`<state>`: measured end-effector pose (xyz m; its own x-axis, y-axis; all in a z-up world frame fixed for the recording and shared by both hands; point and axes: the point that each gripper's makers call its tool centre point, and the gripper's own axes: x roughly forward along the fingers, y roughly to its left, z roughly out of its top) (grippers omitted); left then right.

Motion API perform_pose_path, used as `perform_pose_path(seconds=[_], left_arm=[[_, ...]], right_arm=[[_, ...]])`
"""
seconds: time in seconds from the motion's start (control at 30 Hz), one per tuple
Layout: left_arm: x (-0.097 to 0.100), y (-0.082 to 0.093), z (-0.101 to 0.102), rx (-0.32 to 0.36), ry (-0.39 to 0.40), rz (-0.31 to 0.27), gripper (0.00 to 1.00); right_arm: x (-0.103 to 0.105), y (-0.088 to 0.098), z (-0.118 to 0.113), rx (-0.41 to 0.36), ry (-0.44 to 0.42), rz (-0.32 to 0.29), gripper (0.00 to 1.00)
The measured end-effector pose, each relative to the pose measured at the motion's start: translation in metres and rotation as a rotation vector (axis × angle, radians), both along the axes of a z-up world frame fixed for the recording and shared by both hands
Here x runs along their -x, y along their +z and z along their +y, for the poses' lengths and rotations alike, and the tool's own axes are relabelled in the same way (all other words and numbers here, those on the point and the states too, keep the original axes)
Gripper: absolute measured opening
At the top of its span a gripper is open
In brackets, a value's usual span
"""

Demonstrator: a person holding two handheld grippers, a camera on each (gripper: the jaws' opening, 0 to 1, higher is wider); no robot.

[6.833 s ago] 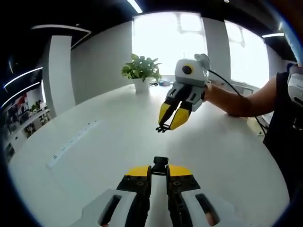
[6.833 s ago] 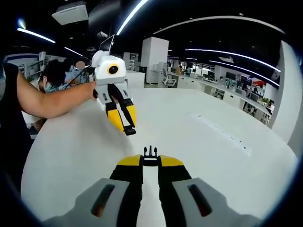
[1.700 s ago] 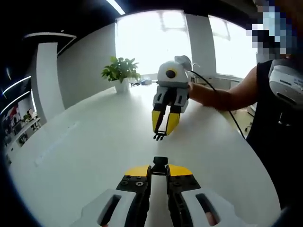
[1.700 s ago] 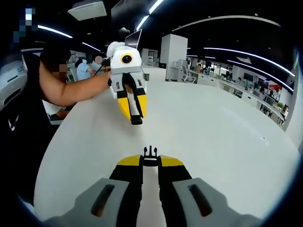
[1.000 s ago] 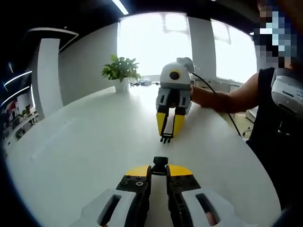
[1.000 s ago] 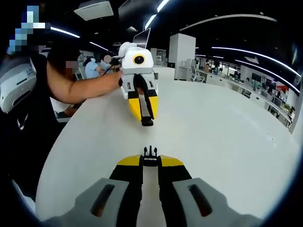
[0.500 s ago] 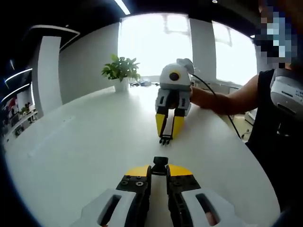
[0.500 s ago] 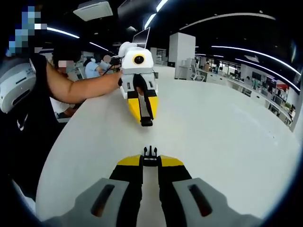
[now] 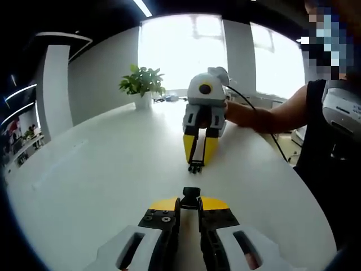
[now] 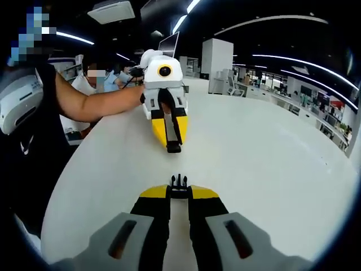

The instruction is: Snap the two parts of the plastic buckle together until the buckle closes and remains connected.

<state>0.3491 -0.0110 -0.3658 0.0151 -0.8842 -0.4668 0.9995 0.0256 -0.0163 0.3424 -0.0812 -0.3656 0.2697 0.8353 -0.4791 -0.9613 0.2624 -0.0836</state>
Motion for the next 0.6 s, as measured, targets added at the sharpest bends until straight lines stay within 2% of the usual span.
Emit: perform_pose_path(seconds=[0.6], left_arm=[[0.0028,-0.005,-0.0042,-0.004,-0.011,0.009,0.1]], right_arm=[[0.0017,-0.0017,0.0018,0.003,0.012,-0.002,0.11]])
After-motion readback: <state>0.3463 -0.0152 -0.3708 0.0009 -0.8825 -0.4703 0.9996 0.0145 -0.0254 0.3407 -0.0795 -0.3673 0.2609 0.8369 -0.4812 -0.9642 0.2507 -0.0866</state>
